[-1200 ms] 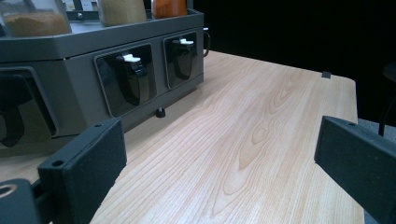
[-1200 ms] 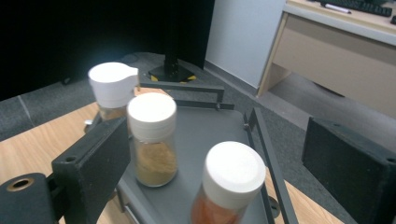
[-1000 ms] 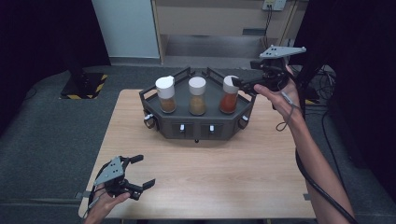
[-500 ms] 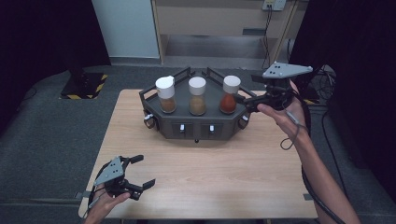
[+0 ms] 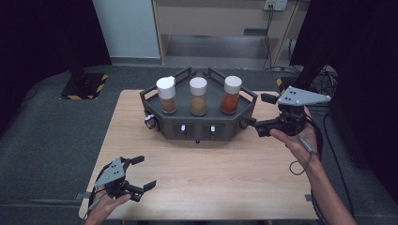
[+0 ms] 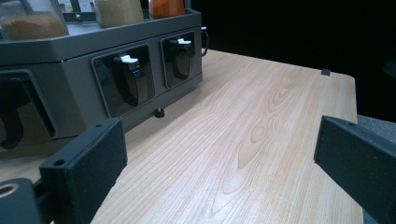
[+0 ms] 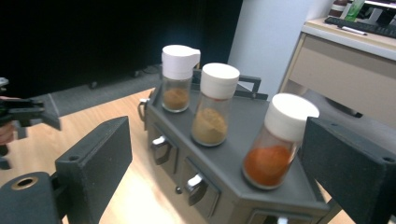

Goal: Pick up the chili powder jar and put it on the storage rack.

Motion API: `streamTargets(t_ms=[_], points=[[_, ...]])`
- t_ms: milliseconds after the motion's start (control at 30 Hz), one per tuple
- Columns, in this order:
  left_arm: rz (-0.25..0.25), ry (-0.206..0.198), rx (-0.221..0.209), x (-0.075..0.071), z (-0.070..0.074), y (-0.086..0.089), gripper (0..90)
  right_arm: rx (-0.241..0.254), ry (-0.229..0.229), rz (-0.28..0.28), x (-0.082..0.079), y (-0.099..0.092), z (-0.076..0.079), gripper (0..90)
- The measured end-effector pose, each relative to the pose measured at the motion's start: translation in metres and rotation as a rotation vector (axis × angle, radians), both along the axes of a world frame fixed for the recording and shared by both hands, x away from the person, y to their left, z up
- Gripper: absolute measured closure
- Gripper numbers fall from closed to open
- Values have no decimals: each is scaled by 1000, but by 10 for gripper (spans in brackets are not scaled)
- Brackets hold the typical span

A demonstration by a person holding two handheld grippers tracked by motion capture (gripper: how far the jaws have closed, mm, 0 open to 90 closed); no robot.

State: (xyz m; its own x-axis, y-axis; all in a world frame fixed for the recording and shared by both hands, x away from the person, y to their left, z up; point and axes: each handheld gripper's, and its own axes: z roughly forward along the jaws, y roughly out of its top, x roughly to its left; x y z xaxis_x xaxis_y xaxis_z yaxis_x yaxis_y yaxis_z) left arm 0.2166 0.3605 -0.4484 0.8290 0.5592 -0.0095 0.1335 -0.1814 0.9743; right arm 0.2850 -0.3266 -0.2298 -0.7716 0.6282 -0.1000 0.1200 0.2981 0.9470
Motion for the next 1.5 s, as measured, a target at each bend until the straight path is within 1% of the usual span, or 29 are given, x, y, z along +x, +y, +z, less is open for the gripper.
streamTargets(t_ms=[67,267,467,533,667,767,933,1000,1167,1400,1500], points=[[0,-1,1,0,0,0,13,1,1,-6,-8,-6,-6,98],[1,-3,0,0,0,0,13,7,14,-18,-23,-19,-22,97],[2,-4,-1,0,0,0,13,22,26,-19,-39,-30,-41,97],[3,-4,-1,0,0,0,13,12,22,-24,-45,-31,-46,97],[5,-6,-3,-1,0,0,13,11,31,-20,-54,-34,-55,96],[5,-7,-3,-1,0,1,13,3,24,-28,-62,-34,-61,96],[6,-9,-3,-1,0,1,13,8,27,-28,-73,-38,-72,96],[6,-10,-3,-1,0,1,13,0,28,-35,-77,-38,-77,96],[7,-11,-5,-1,0,1,13,-4,47,-40,-82,-42,-86,95],[7,-11,-7,-1,0,1,13,4,68,-44,-85,-45,-95,94],[9,-10,-13,-1,-1,1,14,6,69,-40,-85,-46,-98,94]])
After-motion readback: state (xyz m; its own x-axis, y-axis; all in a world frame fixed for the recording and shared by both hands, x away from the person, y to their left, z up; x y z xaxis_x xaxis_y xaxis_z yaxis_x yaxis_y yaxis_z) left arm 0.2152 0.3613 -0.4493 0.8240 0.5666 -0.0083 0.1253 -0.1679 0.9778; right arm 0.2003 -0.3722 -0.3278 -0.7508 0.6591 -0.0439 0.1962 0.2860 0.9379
